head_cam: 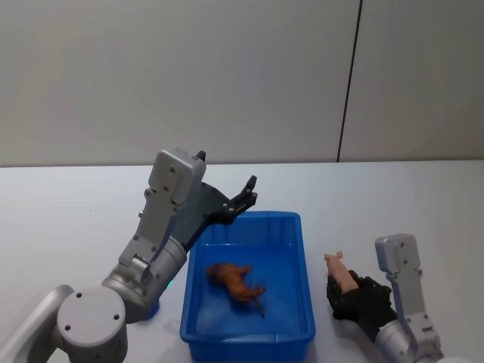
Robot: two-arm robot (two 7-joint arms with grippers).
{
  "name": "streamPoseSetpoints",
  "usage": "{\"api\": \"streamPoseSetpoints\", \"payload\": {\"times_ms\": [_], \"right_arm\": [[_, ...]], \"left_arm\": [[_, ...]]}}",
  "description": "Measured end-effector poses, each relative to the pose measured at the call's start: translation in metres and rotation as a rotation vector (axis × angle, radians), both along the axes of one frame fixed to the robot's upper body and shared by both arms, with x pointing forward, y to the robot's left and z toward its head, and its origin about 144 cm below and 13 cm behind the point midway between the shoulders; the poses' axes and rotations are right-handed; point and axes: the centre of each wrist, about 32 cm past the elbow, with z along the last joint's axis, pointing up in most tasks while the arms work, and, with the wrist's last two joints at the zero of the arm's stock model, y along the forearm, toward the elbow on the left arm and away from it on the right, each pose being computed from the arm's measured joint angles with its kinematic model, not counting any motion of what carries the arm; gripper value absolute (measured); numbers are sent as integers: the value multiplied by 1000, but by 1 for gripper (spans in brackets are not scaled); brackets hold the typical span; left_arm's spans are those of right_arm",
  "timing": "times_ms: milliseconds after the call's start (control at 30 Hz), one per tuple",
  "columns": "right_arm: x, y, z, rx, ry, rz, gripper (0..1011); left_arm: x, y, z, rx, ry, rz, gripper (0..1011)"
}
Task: Pick up the two dolls from the table and place them into the box.
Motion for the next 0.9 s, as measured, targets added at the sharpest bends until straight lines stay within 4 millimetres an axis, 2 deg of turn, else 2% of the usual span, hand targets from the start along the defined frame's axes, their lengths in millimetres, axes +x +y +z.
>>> {"api": "streamPoseSetpoints", "payload": {"times_ms": [600,900], "right_arm": [[0,1,21,10,-166,82,369],[9,4,34,38,-239,188,369]], "left_arm": [[0,0,0,0,0,0,1001],[0,0,0,0,0,0,1001]]}}
